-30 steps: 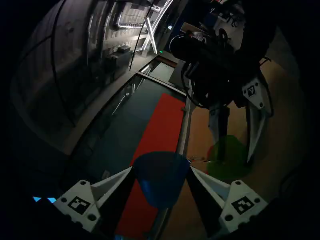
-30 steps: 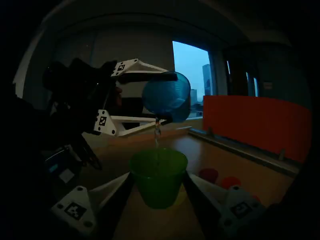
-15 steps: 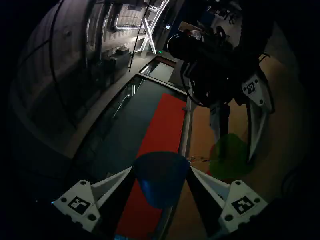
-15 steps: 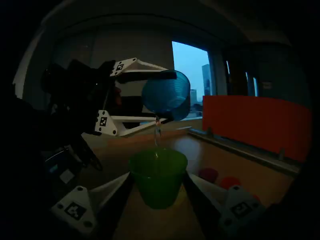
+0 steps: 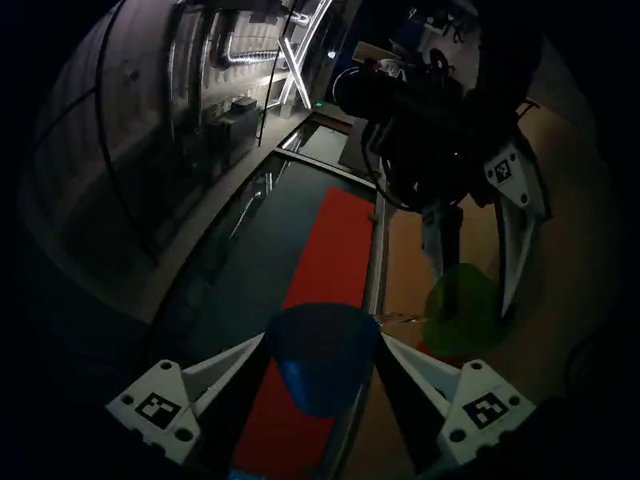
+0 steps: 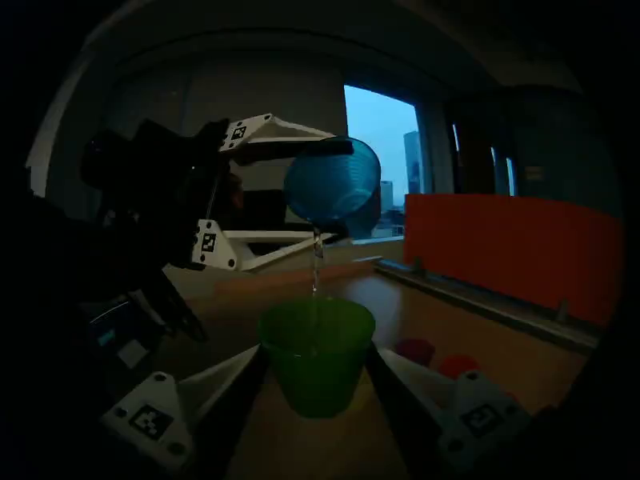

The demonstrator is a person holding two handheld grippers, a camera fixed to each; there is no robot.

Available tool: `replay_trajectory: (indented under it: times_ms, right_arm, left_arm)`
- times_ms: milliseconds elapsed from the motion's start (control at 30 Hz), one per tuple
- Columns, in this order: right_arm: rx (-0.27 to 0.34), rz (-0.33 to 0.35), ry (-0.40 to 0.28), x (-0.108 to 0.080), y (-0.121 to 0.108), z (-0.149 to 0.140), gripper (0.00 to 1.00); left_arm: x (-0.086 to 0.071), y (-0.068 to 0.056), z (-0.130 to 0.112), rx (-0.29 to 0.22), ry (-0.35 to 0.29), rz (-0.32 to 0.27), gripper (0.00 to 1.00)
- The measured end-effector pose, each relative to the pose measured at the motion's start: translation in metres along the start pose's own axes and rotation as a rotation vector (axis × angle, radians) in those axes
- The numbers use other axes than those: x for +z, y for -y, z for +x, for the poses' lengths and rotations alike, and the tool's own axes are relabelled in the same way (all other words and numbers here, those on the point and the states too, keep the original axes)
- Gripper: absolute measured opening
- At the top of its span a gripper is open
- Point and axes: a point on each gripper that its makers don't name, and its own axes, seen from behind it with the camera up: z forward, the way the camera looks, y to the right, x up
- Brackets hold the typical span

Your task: Pour water

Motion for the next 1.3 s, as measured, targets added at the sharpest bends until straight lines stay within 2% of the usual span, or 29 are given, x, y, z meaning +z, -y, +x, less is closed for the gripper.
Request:
replay_trajectory:
  times_ms: [667,1300]
  right_arm:
    - [-0.007,-0.006,-0.008,-0.0024,-0.0001,0.0055,0.99]
    - [-0.016,-0.006,-0.009,-0.0014,0.0019,0.0095,0.99]
  left_arm:
    - [-0.0018,0.0075,0.0055,0.053,0.0,0.008,0.86]
    - [-0.0021,0.0011,0.0096,0.094,-0.002,0.005,0.86]
